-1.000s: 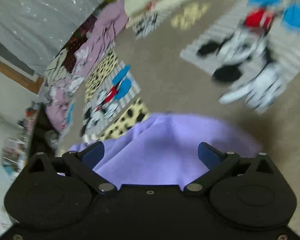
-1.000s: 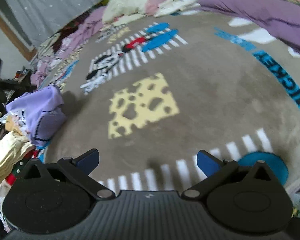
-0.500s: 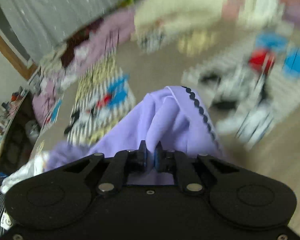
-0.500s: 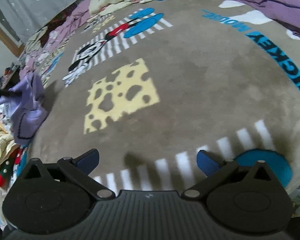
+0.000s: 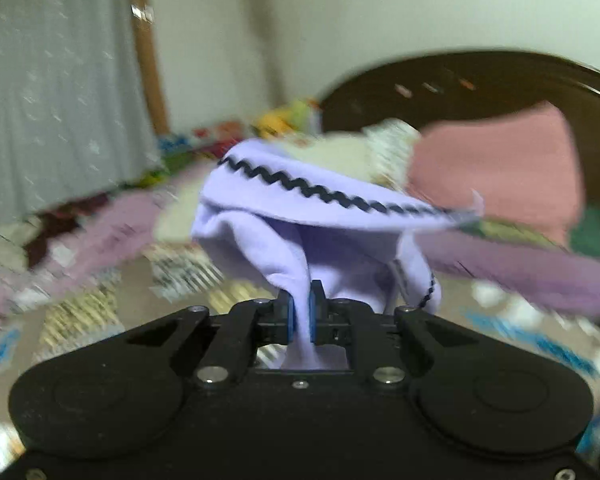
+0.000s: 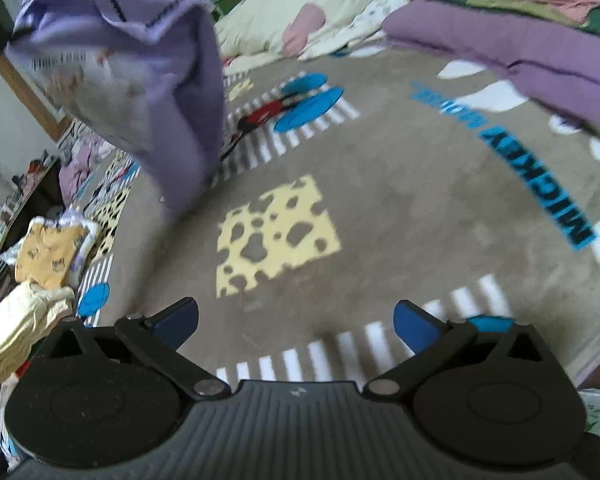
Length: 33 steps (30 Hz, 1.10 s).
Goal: Fold clothes
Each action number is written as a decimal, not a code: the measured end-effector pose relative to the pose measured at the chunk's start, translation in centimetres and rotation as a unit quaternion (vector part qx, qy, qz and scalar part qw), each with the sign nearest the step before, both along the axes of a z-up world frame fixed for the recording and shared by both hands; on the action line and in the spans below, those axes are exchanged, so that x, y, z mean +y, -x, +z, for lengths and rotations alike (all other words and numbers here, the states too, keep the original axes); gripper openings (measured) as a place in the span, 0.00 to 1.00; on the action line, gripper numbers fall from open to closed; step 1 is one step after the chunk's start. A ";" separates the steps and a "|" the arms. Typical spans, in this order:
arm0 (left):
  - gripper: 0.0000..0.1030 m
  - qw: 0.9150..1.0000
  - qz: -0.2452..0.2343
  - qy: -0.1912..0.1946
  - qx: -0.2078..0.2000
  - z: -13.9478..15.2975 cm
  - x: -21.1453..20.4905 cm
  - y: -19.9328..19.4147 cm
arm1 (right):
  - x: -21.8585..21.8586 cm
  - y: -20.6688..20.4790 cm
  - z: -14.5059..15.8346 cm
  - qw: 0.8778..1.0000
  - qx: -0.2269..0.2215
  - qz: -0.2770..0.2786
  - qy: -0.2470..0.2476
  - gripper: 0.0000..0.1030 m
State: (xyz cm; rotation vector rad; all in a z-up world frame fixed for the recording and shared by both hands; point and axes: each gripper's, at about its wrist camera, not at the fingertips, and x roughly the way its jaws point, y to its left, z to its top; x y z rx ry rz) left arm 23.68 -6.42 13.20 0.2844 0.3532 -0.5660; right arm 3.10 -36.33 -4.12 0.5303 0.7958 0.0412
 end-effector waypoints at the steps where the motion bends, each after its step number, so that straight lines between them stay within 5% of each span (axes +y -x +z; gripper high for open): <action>1: 0.04 1.000 -0.013 -0.008 0.015 -2.2 0.7 1.9 | -0.4 0.4 0.3 1.000 -0.003 -0.004 0.001 1.00; 4: 0.09 0.994 -0.020 -0.041 0.102 -10.1 3.4 7.6 | -1.5 1.2 0.6 1.000 -0.009 -0.005 0.006 1.00; 8: 0.42 0.979 0.016 -0.063 0.192 -16.7 6.7 13.4 | -2.2 1.5 0.3 1.000 -0.009 0.006 0.012 1.00; 10: 0.53 0.977 0.033 -0.040 0.207 -17.3 8.3 15.0 | -2.1 1.5 0.0 1.000 -0.007 0.016 0.016 1.00; 19: 0.71 0.968 0.089 0.088 0.218 -15.4 10.5 13.7 | 3.4 -2.6 -1.4 0.995 -0.013 0.082 0.060 1.00; 23: 0.71 0.958 0.100 0.145 0.228 -14.6 10.3 11.9 | 4.2 -6.2 -2.7 0.996 -0.008 0.085 0.037 1.00; 27: 0.71 0.938 0.120 0.158 0.283 -16.7 9.3 7.6 | 3.7 -10.1 -4.6 0.997 0.010 0.070 -0.015 0.97; 30: 0.70 0.932 0.118 0.158 0.305 -17.8 8.1 5.8 | 2.9 -12.5 -6.4 0.996 0.019 0.054 -0.072 0.97; 31: 0.64 0.930 0.117 0.158 0.309 -18.2 7.7 5.6 | 2.6 -13.1 -7.0 0.995 0.024 0.047 -0.089 0.98; 32: 0.41 0.931 0.120 0.154 0.310 -18.6 7.7 5.6 | 2.5 -13.6 -7.5 0.994 0.024 0.043 -0.100 0.98; 33: 0.31 0.931 0.124 0.150 0.310 -18.9 7.6 5.6 | 2.6 -14.0 -7.7 0.993 0.019 0.045 -0.106 0.97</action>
